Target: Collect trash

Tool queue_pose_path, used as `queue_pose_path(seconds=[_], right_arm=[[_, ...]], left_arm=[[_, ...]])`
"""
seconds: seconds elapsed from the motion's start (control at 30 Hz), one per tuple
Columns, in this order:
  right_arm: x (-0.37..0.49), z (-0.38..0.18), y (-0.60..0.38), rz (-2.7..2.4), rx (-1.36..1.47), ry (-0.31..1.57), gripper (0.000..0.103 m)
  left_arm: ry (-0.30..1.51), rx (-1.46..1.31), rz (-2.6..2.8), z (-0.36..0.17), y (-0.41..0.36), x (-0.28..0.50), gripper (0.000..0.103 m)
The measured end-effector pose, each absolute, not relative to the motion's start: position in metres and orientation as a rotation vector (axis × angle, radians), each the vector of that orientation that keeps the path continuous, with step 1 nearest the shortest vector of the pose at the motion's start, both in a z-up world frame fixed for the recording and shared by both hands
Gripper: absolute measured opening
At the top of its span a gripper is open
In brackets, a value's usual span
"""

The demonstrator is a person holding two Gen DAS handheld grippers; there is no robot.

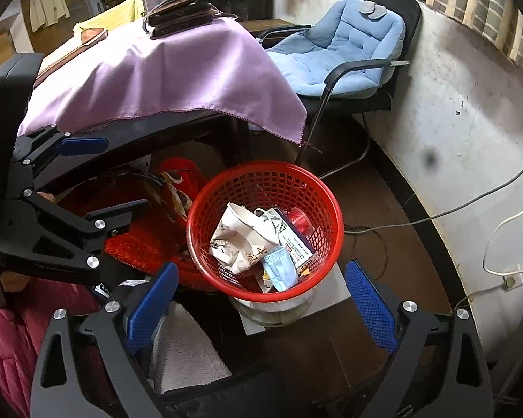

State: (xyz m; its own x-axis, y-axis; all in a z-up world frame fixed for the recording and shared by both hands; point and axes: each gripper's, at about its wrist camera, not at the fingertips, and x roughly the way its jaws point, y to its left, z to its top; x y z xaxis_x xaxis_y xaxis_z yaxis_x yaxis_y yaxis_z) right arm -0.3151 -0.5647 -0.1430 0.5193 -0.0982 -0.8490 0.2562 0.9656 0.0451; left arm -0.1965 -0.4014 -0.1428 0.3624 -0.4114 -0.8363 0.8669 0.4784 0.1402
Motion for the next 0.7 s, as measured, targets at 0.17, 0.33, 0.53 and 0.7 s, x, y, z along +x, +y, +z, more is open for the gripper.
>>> queue_pose_path(seconds=[0.17,0.33,0.53,0.7], right_arm=[[-0.3156,-0.1419,-0.5646,-0.215,0.176,1.000,0.095],[-0.3156,-0.1399,-0.5656,-0.217,0.180,0.997,0.095],[-0.3157,-0.1392,-0.5661,-0.218,0.178,0.997,0.095],[-0.3162,-0.1377,-0.5660,-0.219,0.176,0.992,0.095]], left_arm=[[0.814,0.647,-0.898,-0.1394,-0.4004,-0.1983,0.096],[0.815,0.646,-0.897,-0.1393,-0.4001,-0.1975,0.096],[0.808,0.650,-0.897,-0.1381,-0.3998,-0.1971,0.096],[0.799,0.653,-0.897,-0.1366,-0.3995,-0.1978,0.096]])
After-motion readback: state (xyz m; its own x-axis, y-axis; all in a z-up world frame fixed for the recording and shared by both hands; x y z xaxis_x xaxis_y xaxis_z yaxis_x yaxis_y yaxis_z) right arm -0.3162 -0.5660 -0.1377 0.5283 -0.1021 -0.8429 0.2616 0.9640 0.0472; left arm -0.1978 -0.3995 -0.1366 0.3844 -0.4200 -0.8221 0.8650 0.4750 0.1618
